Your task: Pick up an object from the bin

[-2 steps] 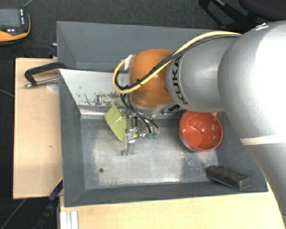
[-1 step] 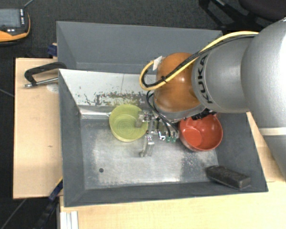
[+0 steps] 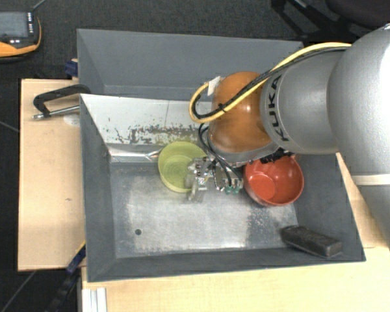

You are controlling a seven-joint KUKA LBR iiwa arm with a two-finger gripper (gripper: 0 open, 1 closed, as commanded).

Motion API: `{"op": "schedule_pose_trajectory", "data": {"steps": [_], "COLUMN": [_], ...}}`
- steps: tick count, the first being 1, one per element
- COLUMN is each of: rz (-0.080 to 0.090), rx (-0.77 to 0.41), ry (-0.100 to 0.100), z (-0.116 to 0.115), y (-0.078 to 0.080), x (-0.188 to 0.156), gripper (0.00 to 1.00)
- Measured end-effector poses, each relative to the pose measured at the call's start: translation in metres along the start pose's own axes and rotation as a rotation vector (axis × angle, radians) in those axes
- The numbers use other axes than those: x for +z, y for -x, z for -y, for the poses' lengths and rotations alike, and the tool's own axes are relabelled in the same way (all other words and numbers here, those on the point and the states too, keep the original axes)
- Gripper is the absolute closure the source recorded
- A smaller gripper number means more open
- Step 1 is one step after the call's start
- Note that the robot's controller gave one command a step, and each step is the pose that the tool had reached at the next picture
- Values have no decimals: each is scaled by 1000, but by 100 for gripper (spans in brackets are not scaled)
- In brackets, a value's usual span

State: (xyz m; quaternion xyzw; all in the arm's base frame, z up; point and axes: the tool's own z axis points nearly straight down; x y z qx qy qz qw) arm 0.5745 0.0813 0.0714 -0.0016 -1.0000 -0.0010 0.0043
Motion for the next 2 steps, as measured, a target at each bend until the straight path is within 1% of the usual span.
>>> {"op": "schedule_pose_trajectory", "data": {"steps": [1,2], "rz": [0,14], "rx": [0,96], "ry": [0,4], "z": [0,9], "y": [0,-7], "x": [0,-143], "gripper": [100,100]}}
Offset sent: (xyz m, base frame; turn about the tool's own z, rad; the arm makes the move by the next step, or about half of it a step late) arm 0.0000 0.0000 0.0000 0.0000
